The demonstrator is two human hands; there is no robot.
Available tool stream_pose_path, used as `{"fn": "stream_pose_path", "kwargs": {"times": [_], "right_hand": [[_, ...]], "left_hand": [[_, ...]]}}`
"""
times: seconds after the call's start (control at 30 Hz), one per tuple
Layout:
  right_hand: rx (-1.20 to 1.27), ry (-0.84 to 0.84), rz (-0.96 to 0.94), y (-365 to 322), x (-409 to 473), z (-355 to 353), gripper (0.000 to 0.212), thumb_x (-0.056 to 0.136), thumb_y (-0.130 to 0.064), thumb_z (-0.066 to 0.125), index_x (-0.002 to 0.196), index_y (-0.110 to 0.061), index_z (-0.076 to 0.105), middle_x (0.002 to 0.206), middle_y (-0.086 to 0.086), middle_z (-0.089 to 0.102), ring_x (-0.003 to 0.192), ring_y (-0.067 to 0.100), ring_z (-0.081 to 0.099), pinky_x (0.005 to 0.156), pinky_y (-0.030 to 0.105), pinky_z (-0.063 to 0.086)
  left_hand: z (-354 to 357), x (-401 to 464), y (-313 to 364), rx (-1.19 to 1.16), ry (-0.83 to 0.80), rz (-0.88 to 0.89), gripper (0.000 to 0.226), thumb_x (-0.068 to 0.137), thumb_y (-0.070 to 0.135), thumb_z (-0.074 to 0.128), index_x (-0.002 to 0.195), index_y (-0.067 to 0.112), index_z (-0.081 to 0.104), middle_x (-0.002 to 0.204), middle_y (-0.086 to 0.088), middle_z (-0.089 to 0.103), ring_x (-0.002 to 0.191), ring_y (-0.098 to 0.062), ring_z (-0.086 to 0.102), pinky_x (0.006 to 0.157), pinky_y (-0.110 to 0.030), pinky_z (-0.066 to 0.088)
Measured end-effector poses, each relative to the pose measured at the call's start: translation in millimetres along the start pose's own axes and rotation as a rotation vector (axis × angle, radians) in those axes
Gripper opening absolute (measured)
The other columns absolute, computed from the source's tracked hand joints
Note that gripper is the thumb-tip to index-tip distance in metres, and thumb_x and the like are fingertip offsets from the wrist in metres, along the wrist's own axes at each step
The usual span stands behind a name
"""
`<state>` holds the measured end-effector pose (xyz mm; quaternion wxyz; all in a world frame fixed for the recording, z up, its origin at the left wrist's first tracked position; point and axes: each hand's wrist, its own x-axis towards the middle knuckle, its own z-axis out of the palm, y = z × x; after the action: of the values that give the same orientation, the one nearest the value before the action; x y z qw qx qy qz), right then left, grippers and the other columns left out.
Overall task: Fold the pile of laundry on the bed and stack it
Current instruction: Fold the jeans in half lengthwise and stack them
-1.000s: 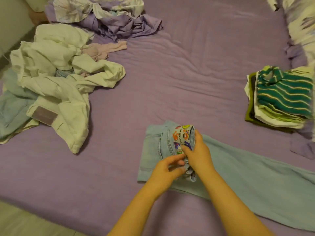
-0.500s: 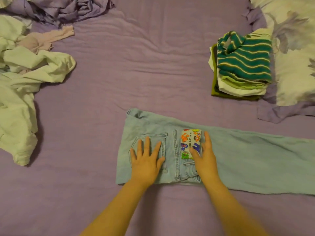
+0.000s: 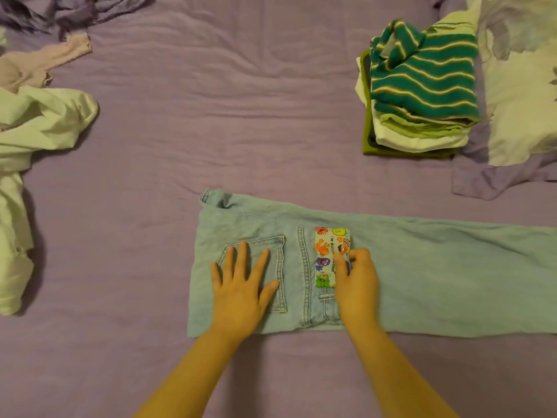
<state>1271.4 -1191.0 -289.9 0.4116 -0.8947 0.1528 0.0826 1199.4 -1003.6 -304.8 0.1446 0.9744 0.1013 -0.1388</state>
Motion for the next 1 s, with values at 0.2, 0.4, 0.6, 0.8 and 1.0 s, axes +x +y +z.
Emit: {"fn": "stream_pose_path", "kwargs": {"times": [0.2,0.4,0.6,0.8,1.0], "right_hand": [[0.048,-0.030,0.071,8,15,-15,0.022,0.093,-0.023,0.058,0.108,-0.009,0.051,0.107,0.014,0.060,0.097,0.030,0.061,0.076,0.040,0.054],[-0.654,-0.015,-0.567,15,-1,0,0.055,0.092,-0.039,0.053,0.140,-0.013,0.045,0.147,0.019,0.038,0.136,0.041,0.034,0.104,0.059,0.032],[-0.778,-0.210,-0.481,28,-3,4,0.063,0.093,-0.060,0.017,0.143,-0.027,0.037,0.152,0.016,0.030,0.139,0.040,0.028,0.104,0.065,0.027],[-0.447,-0.112,-0.155,12,-13,12,0.064,0.094,-0.042,0.049,0.146,-0.032,0.014,0.158,0.015,0.012,0.139,0.038,0.027,0.104,0.049,0.037],[-0.402,-0.119,-0.105,-4,-8,8,0.056,0.099,-0.029,0.047,0.149,-0.035,0.022,0.159,0.006,0.011,0.141,0.027,0.023,0.098,0.040,0.044]], "left_hand": [[5,16,-19,0.073,-0.040,-0.002,0.073,0.082,0.074,-0.001,0.147,0.040,-0.004,0.156,0.000,-0.019,0.142,-0.026,-0.022,0.115,-0.055,-0.010],[8,19,-25,0.083,-0.060,0.028,0.072,0.085,0.073,0.004,0.148,0.038,0.004,0.157,-0.002,-0.008,0.144,-0.029,-0.013,0.114,-0.055,-0.009],[-16,37,-41,0.135,-0.025,0.163,0.068,0.089,0.068,0.010,0.149,0.035,0.016,0.158,-0.006,0.001,0.146,-0.033,-0.003,0.115,-0.061,0.001],[-17,48,-42,0.146,-0.134,0.124,0.077,0.078,0.073,-0.015,0.146,0.038,-0.009,0.153,-0.003,-0.023,0.142,-0.028,-0.021,0.115,-0.059,-0.005],[-11,55,-37,0.171,-0.210,0.098,0.095,0.065,0.076,-0.032,0.145,0.029,-0.016,0.153,-0.003,-0.023,0.146,-0.034,-0.013,0.114,-0.062,0.000]]}}
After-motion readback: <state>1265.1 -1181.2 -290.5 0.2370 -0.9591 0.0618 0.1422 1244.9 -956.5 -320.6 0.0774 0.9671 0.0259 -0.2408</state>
